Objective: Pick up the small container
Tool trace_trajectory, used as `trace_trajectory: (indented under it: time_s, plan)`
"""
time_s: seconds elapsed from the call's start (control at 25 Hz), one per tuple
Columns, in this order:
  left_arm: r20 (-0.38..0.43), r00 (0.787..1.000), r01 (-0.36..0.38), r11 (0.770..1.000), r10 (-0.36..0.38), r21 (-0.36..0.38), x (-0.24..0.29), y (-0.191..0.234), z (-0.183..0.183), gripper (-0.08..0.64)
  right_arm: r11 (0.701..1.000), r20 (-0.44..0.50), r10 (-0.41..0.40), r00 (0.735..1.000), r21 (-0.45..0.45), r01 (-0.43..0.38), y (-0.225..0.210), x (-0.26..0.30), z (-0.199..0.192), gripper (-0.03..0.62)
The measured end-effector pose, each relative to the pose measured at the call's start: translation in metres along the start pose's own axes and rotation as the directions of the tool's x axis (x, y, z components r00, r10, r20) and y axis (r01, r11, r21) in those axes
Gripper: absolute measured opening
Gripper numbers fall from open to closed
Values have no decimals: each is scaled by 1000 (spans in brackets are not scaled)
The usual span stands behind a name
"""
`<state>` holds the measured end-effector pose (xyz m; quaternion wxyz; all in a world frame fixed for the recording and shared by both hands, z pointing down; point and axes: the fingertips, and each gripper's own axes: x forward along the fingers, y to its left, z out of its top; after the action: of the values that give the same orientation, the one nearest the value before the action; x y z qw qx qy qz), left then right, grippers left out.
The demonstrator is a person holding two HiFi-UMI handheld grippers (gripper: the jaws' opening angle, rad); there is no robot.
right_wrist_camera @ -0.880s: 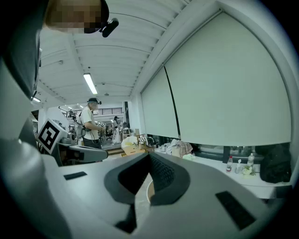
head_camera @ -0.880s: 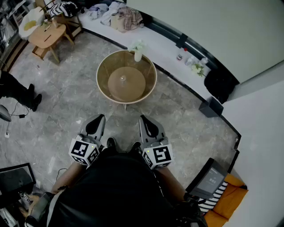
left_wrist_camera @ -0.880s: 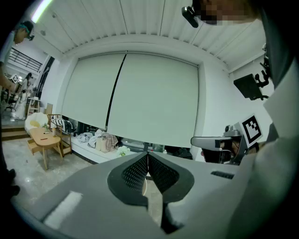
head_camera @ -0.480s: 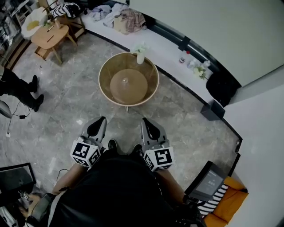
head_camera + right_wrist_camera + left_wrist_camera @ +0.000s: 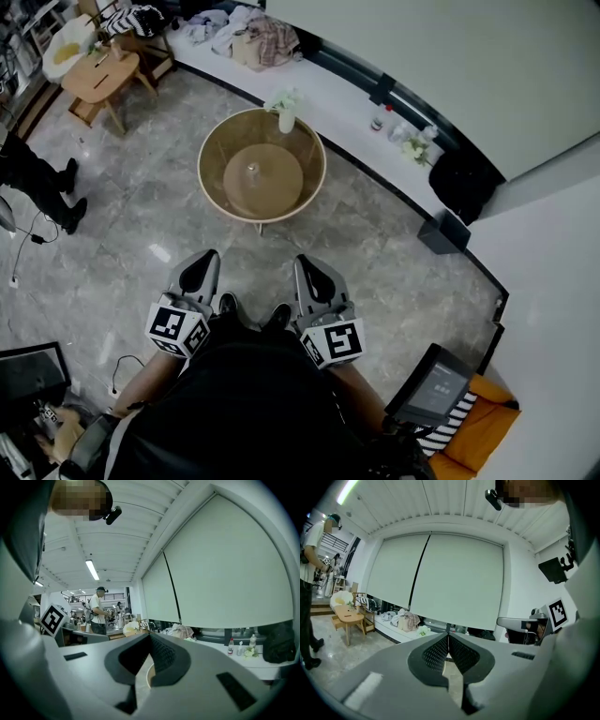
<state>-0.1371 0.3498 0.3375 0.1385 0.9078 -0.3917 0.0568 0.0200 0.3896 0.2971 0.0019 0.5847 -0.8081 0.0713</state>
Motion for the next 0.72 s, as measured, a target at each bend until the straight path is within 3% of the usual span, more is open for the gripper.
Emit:
trace_trajectory:
  time_s: [0.16,0.28,0.48,0.64,0.72]
  plan:
    - [-15,1000,-5,1000,5,11,3,-26,-16,3,999,21,43,999,28,-43,-13,-16,-6,2]
    - [-33,999,-19,1000,19,21,9,-39,-16,3,998,9,64,998,0,-64,-23,-20,-2,3]
    - [-53,997,-55,998,55,-7,19,-32,-18,3,994,3,91,996,-57,-91,-30,-9,0,3]
    - [-66,996,-59,998,58,-14,35,-24,-20,3,978,-39,196,980,-69,-198,-20,7,-1,2]
    - [-68,996,-58,998,56,-23,46,-17,-19,3,977,-49,199,979,-71,-202,-22,18,-2,2]
